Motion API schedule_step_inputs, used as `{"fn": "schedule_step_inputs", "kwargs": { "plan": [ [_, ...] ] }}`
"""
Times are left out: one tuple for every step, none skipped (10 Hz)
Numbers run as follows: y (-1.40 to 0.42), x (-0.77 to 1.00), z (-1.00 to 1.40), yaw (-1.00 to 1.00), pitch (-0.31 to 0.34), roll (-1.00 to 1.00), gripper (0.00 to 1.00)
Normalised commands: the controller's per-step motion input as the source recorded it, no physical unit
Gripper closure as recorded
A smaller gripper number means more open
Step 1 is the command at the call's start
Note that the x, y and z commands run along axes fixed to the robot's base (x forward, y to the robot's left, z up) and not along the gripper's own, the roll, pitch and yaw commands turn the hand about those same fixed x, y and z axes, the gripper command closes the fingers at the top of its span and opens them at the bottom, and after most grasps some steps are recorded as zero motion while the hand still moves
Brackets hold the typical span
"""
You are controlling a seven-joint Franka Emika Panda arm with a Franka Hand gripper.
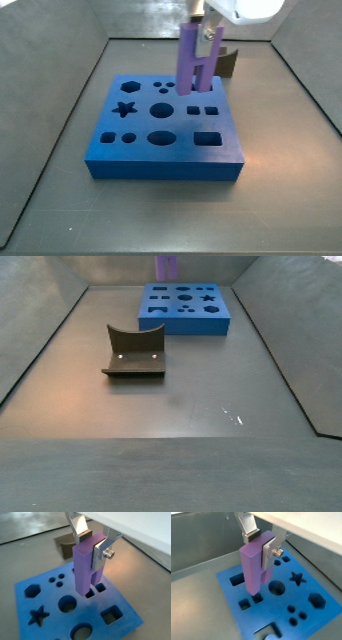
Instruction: Insert the double-square object.
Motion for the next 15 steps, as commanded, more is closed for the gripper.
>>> {"fn": "schedule_step_inputs", "kwargs": {
  "plan": [
    [0.14,0.27,-0.25,-0.90,0.000,0.00,1.00],
    [0.12,0.22,-0.32,-0.93,0.000,0.01,1.00],
    [0.05,0.12,-0.43,-0.99,0.000,0.02,1.00],
    [0.04,0.04,-0.51,-1.00,0.000,0.03,1.00],
    [-0.03,0.32,-0.37,-0.53,0.023,-0.01,1.00],
    [0.00,0.00,-0.11,0.00,0.000,0.02,1.00],
    [0.03,0.00,-0.16,0.00,0.000,0.00,1.00],
    [0.00,0.00,-0.31,0.15,-0.004,-0.06,1.00],
    [0.00,0.00,-0.29,0.13,0.000,-0.10,1.00],
    [0.00,0.00,-0.29,0.07,0.000,-0.11,1.00],
    [0.00,0.00,-0.30,0.03,0.000,-0.13,1.00],
    [0.00,0.00,-0.31,0.02,0.000,-0.19,1.00],
    [0.00,-0.02,-0.30,0.00,0.000,-0.28,1.00],
    [0.00,0.00,-0.29,0.00,0.000,-0.37,1.00],
    [0.02,0.00,-0.22,0.00,0.000,-0.42,1.00]
  ]
}}
